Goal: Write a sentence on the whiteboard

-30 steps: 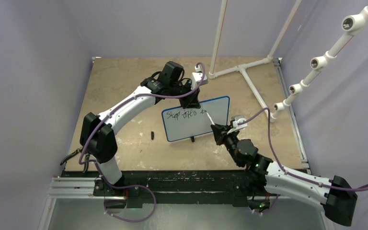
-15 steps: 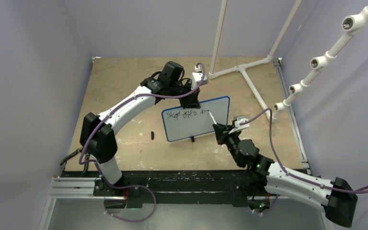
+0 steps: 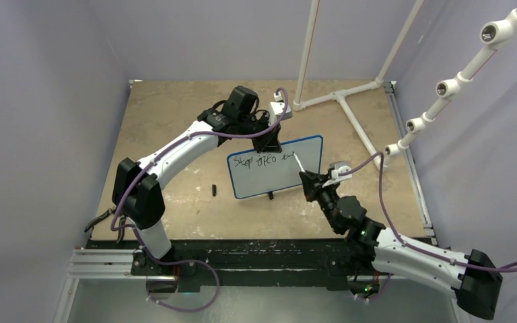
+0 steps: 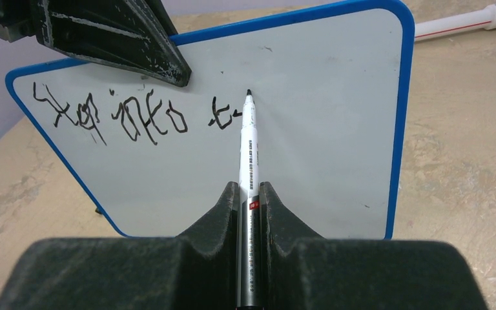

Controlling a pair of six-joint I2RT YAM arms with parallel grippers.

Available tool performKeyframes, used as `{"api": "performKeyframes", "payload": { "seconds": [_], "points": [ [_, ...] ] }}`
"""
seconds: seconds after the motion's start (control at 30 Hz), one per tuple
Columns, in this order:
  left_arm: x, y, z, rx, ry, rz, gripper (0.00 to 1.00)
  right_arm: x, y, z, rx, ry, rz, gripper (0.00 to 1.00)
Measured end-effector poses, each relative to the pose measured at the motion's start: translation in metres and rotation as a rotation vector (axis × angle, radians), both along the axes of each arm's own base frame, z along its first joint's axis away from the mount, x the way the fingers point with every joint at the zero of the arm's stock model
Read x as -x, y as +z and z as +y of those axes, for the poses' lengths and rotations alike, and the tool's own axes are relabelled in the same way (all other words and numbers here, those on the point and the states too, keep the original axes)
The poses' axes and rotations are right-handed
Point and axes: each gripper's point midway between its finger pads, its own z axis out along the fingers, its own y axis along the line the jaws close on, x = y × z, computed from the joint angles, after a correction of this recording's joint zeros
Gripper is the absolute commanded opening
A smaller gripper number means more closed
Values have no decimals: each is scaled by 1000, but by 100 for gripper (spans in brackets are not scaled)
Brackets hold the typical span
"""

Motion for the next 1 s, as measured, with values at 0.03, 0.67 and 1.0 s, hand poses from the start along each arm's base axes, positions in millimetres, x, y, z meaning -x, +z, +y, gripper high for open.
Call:
{"api": "performKeyframes", "payload": {
  "seconds": [0.03,0.67,1.0],
  "points": [
    [0,0,0,0,0,0,0,0,-1,0,2,1,1,0],
    [0,0,0,-1,1,-1,0,1,-9,11,31,47,16,0],
    [0,0,0,-1,1,-1,0,2,-11,11,21,48,27,0]
  ]
}}
